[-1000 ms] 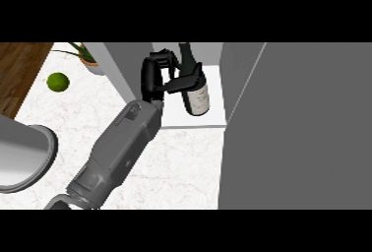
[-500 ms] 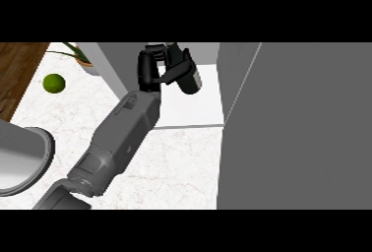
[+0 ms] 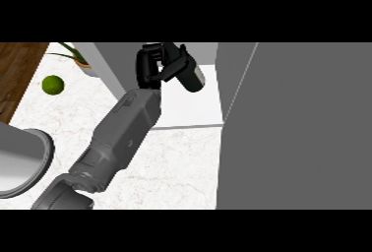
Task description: Pick up the wine, place it into the cabinet and close the cabinet
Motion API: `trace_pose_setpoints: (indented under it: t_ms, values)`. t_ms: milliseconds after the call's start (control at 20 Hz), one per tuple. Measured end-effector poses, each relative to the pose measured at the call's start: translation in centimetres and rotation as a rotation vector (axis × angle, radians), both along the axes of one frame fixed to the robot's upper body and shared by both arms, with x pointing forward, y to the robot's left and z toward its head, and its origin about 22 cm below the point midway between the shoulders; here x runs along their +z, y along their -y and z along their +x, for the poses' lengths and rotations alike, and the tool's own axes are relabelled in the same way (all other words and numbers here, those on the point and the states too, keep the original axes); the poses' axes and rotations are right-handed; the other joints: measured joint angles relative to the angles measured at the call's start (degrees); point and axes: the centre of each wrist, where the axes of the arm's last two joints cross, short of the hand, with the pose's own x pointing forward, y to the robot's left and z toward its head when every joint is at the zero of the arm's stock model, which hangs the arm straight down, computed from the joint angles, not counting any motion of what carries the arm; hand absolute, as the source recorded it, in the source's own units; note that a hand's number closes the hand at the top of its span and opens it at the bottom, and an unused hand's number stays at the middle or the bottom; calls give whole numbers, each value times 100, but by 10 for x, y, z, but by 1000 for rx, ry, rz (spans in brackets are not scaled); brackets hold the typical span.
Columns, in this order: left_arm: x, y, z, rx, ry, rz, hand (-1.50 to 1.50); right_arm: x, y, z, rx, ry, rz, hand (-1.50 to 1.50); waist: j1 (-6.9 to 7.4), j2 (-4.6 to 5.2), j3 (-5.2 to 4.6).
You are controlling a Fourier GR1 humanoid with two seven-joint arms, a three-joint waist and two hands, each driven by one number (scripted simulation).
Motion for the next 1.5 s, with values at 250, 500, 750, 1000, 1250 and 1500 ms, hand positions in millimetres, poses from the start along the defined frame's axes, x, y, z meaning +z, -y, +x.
trace_pose_setpoints:
  t_ms: [250, 500, 750, 1000, 1250, 1500]
  values:
    - [-2, -1, 1, 6, -3, -12, 150, 0, -2, 0, 9, -3, 4, -150, -16, 1, 4]
    - [-4, -2, 2, 18, -2, -2, 150, 6, -1, 3, 3, 10, -8, -150, -55, 24, 3]
    - [-8, -4, 1, 36, -22, 43, -150, 7, -1, 3, 8, 9, -9, -150, -66, 41, 0]
    - [-15, -7, -1, 61, -40, 82, -150, 5, -3, 4, 13, 15, 10, -150, -85, 66, -5]
    - [-25, -11, -5, 74, -58, 132, -150, 3, -5, 3, 27, 11, 12, -150, -118, 76, -5]
    - [-30, -13, -8, 79, -66, 161, -150, 2, -8, 3, 40, 18, 21, -150, -135, 84, -5]
